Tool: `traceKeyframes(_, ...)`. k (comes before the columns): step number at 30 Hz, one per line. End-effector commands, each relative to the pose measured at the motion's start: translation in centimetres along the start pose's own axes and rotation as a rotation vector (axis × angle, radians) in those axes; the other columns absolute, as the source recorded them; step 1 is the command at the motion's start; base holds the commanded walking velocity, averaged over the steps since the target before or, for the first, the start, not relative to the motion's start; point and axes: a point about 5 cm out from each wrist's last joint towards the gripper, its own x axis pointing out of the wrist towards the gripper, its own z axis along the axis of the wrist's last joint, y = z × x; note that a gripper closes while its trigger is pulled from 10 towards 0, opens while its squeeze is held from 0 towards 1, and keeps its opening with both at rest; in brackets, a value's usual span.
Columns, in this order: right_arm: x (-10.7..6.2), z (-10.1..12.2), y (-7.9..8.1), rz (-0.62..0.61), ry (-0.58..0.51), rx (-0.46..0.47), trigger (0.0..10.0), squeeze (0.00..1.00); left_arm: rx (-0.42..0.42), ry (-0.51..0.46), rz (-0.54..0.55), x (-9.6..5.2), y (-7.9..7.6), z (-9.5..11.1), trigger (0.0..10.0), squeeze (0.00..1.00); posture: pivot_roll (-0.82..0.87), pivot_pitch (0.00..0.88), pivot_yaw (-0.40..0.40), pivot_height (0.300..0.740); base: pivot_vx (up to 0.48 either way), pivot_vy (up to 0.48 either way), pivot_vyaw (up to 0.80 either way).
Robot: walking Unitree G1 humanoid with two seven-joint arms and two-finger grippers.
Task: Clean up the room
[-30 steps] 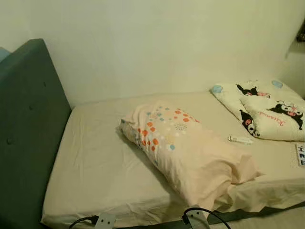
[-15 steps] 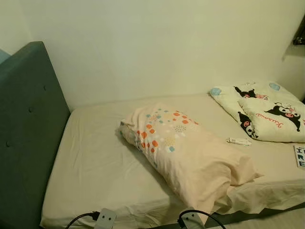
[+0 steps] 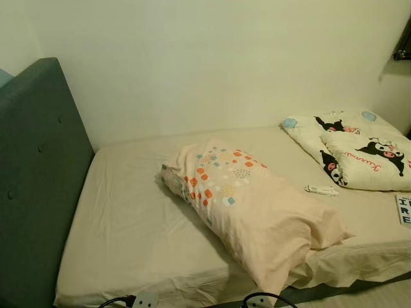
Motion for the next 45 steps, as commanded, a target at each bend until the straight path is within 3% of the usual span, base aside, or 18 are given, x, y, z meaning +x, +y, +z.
traceKeyframes(1,0.0,-0.1,0.5,0.013,0.003,-0.003,10.0,0.00,0.004,0.005,-0.001,-0.1,0.0,-0.3,10.0,0.00,-0.04,0.000,0.000,0.727,0.000,0.000,0.00)
traceKeyframes(25,0.0,-0.3,0.8,0.028,0.012,-0.047,10.0,0.00,-0.061,-0.027,-0.003,0.2,-0.2,0.8,10.0,0.00,-0.03,0.000,-0.002,0.727,0.000,0.000,0.00)
traceKeyframes(36,0.1,0.3,0.1,0.026,-0.013,0.058,10.0,0.00,-0.051,-0.014,-0.004,0.3,0.2,0.8,10.0,0.00,-0.04,0.000,-0.004,0.727,0.000,0.000,0.00)
traceKeyframes(45,0.1,0.5,-0.4,0.032,-0.023,0.074,10.0,0.00,-0.074,-0.018,-0.014,0.3,0.2,1.0,10.0,0.00,-0.04,0.000,-0.009,0.727,0.000,0.000,0.00)
